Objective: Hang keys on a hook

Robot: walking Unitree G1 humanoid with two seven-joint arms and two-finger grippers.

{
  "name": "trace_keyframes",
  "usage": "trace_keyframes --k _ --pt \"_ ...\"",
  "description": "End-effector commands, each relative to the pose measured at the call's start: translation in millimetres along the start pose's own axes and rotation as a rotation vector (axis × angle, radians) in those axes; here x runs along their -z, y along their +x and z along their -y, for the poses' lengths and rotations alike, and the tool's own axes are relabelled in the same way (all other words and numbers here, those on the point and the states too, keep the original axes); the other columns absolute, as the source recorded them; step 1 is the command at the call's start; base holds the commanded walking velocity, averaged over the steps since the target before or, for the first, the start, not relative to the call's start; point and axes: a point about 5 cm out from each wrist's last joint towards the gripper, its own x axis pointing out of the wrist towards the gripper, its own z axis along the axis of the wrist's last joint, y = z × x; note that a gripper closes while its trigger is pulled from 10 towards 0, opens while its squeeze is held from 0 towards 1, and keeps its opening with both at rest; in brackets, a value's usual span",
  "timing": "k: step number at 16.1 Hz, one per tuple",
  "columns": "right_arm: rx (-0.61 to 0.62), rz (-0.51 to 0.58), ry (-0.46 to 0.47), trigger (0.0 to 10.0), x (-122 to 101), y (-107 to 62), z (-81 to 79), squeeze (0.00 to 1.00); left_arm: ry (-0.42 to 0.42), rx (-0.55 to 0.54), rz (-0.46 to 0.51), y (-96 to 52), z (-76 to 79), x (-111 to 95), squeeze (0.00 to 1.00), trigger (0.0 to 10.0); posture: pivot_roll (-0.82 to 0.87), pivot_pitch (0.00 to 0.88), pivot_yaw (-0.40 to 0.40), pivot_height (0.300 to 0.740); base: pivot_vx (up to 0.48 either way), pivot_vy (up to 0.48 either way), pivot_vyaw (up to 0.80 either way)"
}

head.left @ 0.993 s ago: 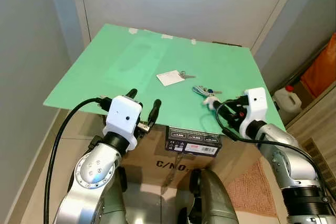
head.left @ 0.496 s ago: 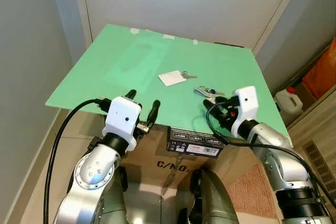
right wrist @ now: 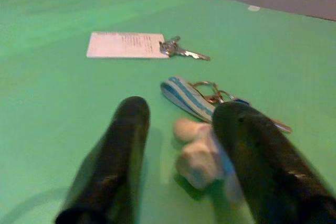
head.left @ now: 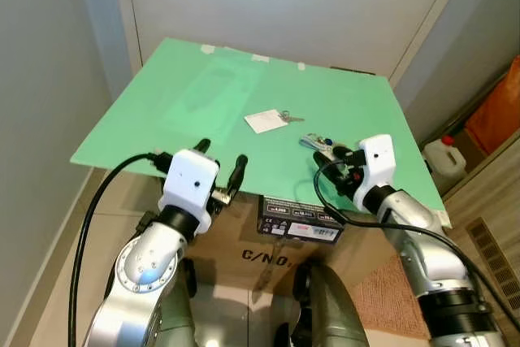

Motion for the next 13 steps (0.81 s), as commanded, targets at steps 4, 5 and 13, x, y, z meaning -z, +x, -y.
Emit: trace_keyframes --k 4,5,13 --pt "0.037 0.034 -0.014 10.0 -4.0 0.7 4.0 1.00 -0.005 0.013 -0.003 1.9 3.2 0.9 0.00 10.0 0.18 0.005 -0.147 0.549 0.000 0.000 0.00" --pt "0.038 0.036 -0.015 10.0 -3.2 1.5 3.4 1.00 -0.005 0.013 -0.002 1.8 2.2 0.5 0.00 10.0 0.18 0.005 -0.146 0.549 0.000 0.000 0.00" --pt "0.086 0.014 -0.054 10.0 7.2 12.4 3.9 0.00 -0.008 0.012 0.000 -0.1 5.2 -0.5 0.00 10.0 0.18 0.014 -0.147 0.549 0.000 0.000 0.00"
